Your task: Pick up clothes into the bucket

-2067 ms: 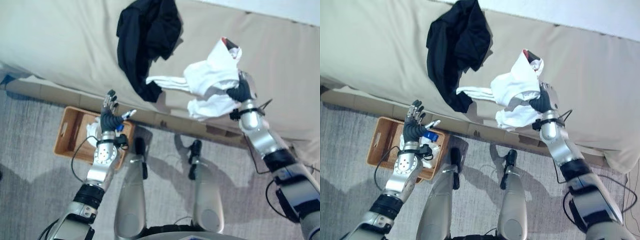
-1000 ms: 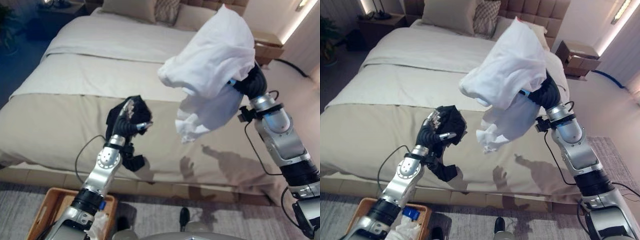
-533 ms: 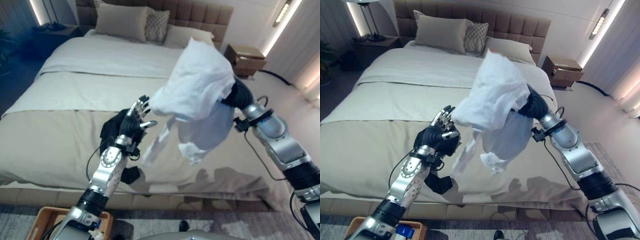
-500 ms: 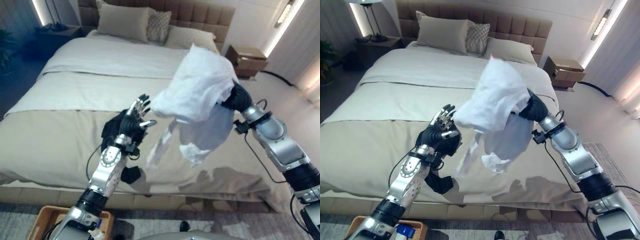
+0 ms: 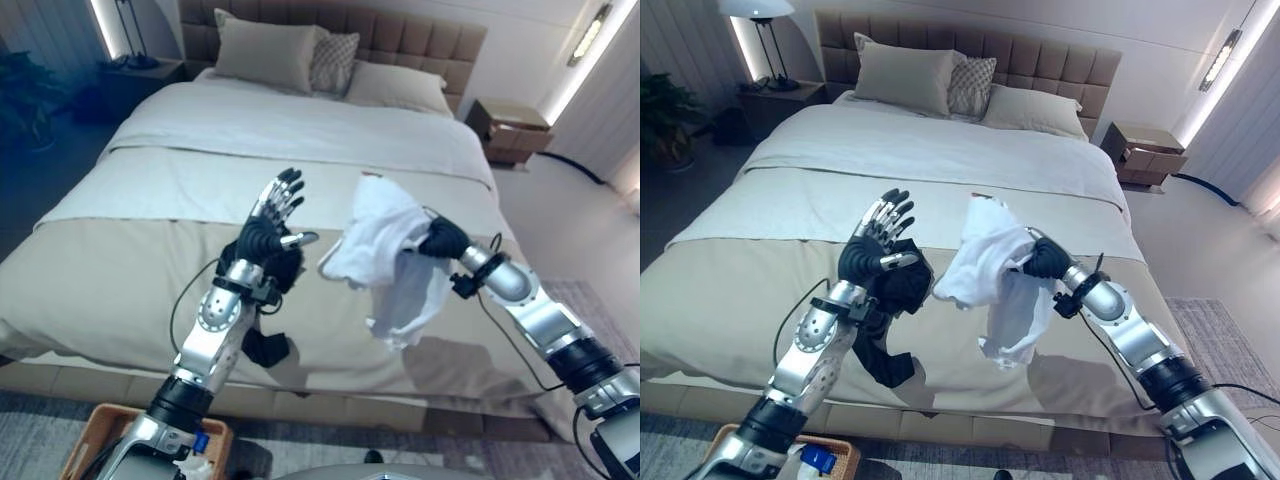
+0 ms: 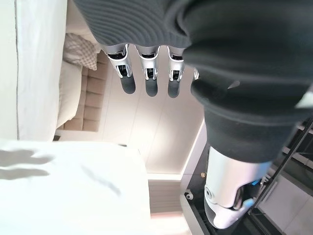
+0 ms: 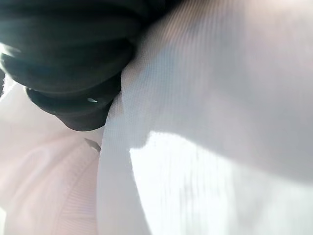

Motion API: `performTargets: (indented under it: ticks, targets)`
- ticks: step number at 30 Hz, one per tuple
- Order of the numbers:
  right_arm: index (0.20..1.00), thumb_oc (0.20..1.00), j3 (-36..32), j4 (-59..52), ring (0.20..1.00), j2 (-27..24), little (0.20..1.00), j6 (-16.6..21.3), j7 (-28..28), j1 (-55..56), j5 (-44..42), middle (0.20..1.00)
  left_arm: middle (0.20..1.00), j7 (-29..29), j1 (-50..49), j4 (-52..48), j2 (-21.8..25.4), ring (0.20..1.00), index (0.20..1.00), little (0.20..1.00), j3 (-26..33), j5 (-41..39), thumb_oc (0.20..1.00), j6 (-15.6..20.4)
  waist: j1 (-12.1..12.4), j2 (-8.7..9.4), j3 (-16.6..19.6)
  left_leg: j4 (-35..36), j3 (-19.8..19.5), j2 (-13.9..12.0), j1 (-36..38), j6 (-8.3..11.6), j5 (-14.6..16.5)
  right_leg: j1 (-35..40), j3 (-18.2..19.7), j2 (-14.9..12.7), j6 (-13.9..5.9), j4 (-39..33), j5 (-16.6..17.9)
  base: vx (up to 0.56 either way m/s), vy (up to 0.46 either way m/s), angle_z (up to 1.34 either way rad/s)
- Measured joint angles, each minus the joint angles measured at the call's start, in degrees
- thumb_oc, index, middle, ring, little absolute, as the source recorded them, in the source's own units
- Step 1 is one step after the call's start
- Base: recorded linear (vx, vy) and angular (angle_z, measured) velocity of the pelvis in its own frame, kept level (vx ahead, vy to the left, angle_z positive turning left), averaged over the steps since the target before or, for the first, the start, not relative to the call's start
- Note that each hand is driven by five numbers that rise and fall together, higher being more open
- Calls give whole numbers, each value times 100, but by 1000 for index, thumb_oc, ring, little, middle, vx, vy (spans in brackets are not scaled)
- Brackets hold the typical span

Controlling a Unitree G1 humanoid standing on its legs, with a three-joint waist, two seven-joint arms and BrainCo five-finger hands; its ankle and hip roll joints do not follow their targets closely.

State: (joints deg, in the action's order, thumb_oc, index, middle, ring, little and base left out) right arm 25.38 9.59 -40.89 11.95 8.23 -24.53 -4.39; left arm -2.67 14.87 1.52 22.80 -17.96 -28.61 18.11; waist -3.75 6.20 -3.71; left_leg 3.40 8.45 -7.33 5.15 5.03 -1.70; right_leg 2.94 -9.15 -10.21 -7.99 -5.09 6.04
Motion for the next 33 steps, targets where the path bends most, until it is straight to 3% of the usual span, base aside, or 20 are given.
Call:
performTargets:
  ticks: [4, 7, 11, 18, 22, 33]
  targets:
    - [200, 200, 31, 0, 200, 10, 200, -2, -3, -17, 466, 200, 1000, 48, 173, -185, 257, 1000, 1000, 1000, -184, 687, 1000, -48, 9, -10, 2, -1, -17, 7, -10, 0, 0, -1, -12, -7, 0, 0, 0, -1, 1, 1]
    - [200, 200, 1, 0, 200, -1, 200, -99, -3, -18, 711, 200, 1000, 140, 655, -605, 1057, 1000, 1000, 1000, -375, 2419, 1000, -150, 6, -28, -3, -28, -98, 6, -86, 4, -16, -7, -87, -7, 0, -1, -1, -6, 7, 11]
    - [200, 200, 6, -17, 200, 1, 200, -151, 16, -17, 823, 200, 1000, 90, 1158, -730, 1290, 1000, 1000, 1000, -565, 2914, 1000, -86, 17, -98, 12, -22, -97, 16, -83, 8, -19, -7, -90, -15, 0, 0, -1, 0, 3, 2]
    - [200, 200, 26, -96, 200, -45, 200, -147, 151, -24, 707, 200, 1000, -518, 1359, -660, 1609, 1000, 1000, 1000, -1154, 1907, 1000, 10, -41, -179, 43, -9, -80, 27, -74, 8, -20, -18, -76, -13, 0, -1, -1, 0, 0, 0]
    - [200, 200, 31, -446, 200, -252, 200, -147, 215, -25, 692, 200, 1000, -985, 1644, -664, 2232, 1000, 1000, 1000, -1809, 1354, 1000, -13, -146, -217, 43, -9, -75, 38, -76, 9, -20, -18, -77, -17, -1, 0, -1, 0, 0, 0]
    - [200, 200, 16, -1084, 200, -650, 200, -102, 264, -32, 472, 200, 1000, -1189, 1997, -656, 2605, 1000, 1000, 1000, -2180, 1245, 1000, -21, -181, -304, 8, -6, -70, 34, -76, 9, -20, -23, -73, -26, -1, -1, -2, 0, 0, 0]
